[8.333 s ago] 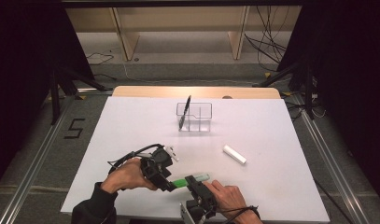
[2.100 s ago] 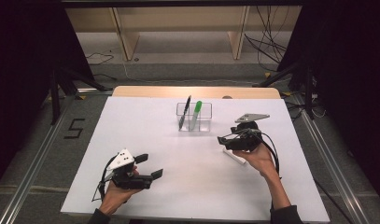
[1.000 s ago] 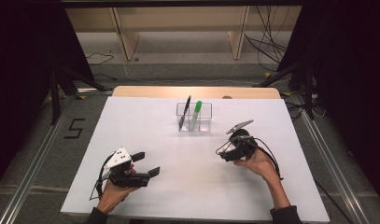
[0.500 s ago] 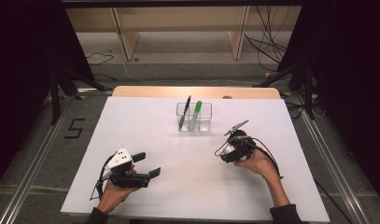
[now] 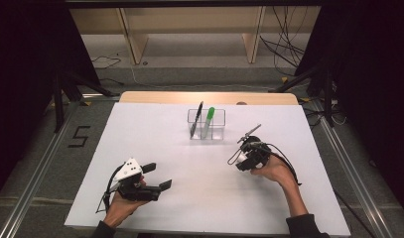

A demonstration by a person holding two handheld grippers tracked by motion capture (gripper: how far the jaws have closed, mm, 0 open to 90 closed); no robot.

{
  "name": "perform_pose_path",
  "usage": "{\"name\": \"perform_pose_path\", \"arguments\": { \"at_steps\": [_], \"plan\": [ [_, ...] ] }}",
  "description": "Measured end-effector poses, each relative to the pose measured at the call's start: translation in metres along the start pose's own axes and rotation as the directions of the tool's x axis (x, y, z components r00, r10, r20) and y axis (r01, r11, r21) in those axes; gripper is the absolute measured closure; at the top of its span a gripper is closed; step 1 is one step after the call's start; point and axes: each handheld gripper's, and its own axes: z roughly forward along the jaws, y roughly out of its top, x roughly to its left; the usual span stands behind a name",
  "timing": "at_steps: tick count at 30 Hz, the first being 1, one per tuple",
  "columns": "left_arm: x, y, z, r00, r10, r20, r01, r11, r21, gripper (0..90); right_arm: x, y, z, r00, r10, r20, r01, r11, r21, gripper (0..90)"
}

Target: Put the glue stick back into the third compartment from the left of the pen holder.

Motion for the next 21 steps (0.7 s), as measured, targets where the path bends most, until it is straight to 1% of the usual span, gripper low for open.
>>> {"name": "perform_pose_path", "arguments": {
  "at_steps": [2, 5, 8, 11, 15, 18, 21],
  "plan": [
    [0.001, 0.000, 0.000, 1.0000, -0.009, -0.001, 0.009, 1.0000, -0.002, 11.5, -0.001, 0.003, 0.003, 1.0000, 0.002, 0.009, -0.002, 1.000, 0.016, 45.3],
    [0.000, 0.000, 0.000, 1.0000, -0.006, -0.003, 0.006, 1.0000, -0.001, 11.5, -0.004, 0.006, 0.006, 0.9998, 0.014, 0.013, -0.015, 0.999, 0.029, 49.7],
    [0.000, 0.000, -0.001, 1.0000, -0.005, -0.001, 0.005, 1.0000, -0.004, 11.5, -0.006, 0.009, 0.007, 0.9998, 0.011, 0.016, -0.012, 0.999, 0.052, 53.5],
    [0.000, 0.000, -0.001, 1.0000, -0.003, -0.001, 0.003, 1.0000, 0.000, 11.5, -0.007, 0.011, 0.009, 0.9997, 0.014, 0.018, -0.015, 0.998, 0.061, 56.9],
    [0.001, 0.000, -0.001, 1.0000, -0.005, -0.002, 0.005, 1.0000, -0.005, 11.5, -0.008, 0.012, 0.012, 0.9999, 0.008, 0.015, -0.009, 0.996, 0.084, 59.8],
    [0.000, 0.000, -0.001, 1.0000, -0.005, -0.002, 0.005, 1.0000, -0.002, 11.5, -0.007, 0.014, 0.012, 0.9999, 0.009, 0.013, -0.010, 0.996, 0.088, 63.6],
    [0.000, 0.000, 0.000, 1.0000, -0.002, -0.001, 0.002, 1.0000, -0.001, 11.5, -0.006, 0.016, 0.013, 0.9998, -0.006, 0.020, 0.004, 0.995, 0.101, 65.1]
  ]
}}
